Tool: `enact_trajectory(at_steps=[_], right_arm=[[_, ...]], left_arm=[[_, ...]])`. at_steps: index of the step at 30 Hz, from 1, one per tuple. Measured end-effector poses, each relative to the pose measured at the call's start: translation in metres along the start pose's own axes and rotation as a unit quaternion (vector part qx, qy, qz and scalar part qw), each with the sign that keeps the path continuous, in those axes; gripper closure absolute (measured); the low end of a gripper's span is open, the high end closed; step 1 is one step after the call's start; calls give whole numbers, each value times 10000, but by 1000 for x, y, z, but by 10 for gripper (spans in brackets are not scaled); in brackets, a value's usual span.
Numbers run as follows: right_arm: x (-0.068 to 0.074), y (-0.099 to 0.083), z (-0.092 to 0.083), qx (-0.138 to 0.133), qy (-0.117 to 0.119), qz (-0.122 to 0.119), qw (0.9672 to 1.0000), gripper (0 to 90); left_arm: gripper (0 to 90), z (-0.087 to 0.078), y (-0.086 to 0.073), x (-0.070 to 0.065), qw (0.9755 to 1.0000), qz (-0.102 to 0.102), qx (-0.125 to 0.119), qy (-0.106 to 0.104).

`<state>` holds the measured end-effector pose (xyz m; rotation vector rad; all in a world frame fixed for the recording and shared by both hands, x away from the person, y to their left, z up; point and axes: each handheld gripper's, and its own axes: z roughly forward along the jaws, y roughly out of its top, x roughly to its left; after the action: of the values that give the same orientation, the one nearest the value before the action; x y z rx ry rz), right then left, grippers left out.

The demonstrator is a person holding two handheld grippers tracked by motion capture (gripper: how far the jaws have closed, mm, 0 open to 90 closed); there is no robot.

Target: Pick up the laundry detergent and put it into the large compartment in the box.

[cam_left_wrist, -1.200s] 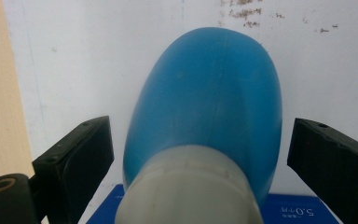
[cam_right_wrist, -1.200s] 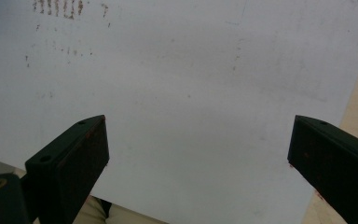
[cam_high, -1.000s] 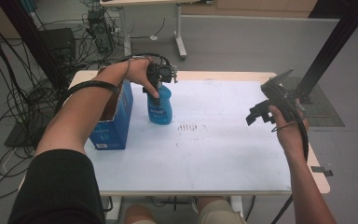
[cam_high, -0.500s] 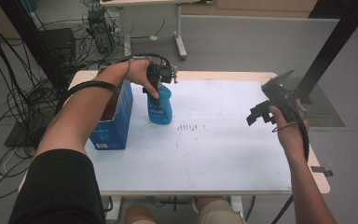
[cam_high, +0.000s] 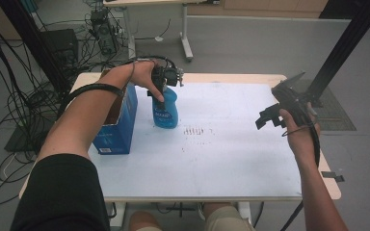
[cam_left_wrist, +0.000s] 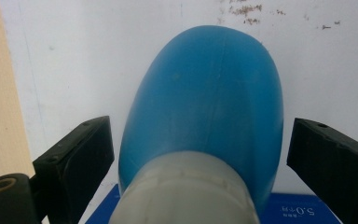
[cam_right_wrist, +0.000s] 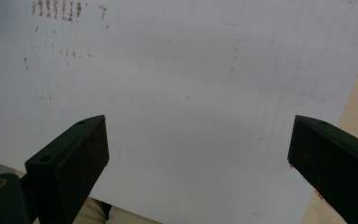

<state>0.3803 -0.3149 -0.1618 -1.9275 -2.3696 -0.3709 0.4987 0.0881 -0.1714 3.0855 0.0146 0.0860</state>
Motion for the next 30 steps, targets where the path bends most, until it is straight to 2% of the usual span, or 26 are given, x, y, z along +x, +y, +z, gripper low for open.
enact_trajectory(at_steps=[30], right_arm=[[5, 4, -1, 41, -60, -36, 10000, 50]], left_arm=[[78, 1, -5, -1, 10000, 5, -53, 15]])
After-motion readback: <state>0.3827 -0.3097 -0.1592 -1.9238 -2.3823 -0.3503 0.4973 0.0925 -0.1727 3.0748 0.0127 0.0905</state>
